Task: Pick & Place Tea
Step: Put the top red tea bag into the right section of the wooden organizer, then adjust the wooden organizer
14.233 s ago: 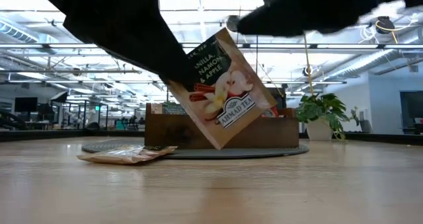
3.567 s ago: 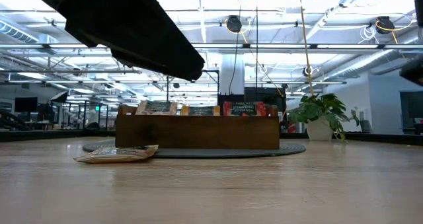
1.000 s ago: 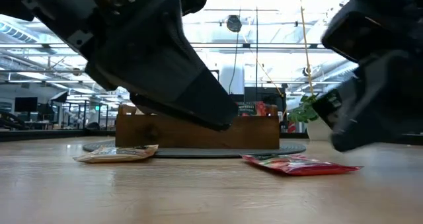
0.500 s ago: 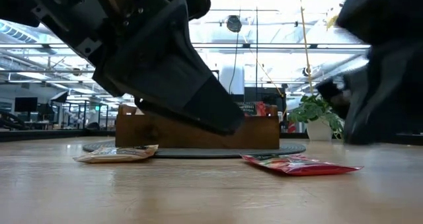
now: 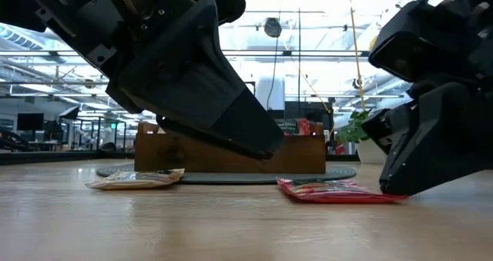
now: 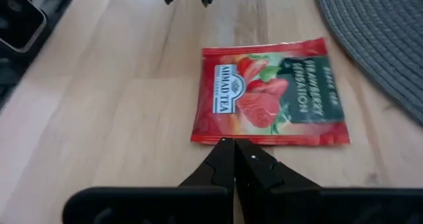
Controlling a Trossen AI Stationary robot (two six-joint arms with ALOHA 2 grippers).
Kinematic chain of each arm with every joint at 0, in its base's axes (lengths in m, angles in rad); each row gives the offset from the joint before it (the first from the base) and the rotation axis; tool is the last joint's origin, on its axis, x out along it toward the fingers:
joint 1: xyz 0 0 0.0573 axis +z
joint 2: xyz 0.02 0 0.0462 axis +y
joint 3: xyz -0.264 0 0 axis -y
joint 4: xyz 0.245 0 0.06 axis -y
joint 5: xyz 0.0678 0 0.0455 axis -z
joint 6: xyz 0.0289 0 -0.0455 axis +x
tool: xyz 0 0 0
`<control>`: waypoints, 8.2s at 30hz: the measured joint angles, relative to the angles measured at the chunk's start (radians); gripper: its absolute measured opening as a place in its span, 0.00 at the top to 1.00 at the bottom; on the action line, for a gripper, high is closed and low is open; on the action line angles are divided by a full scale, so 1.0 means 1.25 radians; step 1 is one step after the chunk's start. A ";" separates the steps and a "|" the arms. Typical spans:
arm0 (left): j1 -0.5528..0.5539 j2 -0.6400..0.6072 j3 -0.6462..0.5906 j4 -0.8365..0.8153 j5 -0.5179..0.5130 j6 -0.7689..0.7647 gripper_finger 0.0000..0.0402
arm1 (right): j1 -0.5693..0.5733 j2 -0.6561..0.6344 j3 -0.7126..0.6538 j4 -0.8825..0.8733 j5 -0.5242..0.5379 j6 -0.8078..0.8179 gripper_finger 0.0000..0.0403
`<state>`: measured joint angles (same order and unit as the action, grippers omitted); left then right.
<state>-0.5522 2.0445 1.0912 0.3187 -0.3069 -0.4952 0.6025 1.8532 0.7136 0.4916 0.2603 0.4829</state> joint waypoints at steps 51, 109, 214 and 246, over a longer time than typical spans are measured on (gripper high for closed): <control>0.044 0.075 0.030 -0.035 -0.057 -0.004 0.75 | -0.140 -0.125 -0.168 0.128 -0.112 0.145 0.62; 0.052 0.077 0.028 -0.024 -0.076 0.015 0.75 | -0.137 -0.026 -0.064 0.073 -0.211 0.105 1.00; -0.051 -0.021 0.027 -0.274 -0.092 0.069 0.75 | -0.227 -0.259 0.216 -0.544 0.043 -0.354 0.97; -0.147 -0.129 0.029 -0.564 -0.282 -0.326 0.75 | -0.224 -0.231 0.121 -0.183 -0.024 -0.378 1.00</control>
<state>-0.7354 1.8836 1.1270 -0.3859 -0.6593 -0.9022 0.3226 1.5646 0.8650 0.2631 0.2308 0.0101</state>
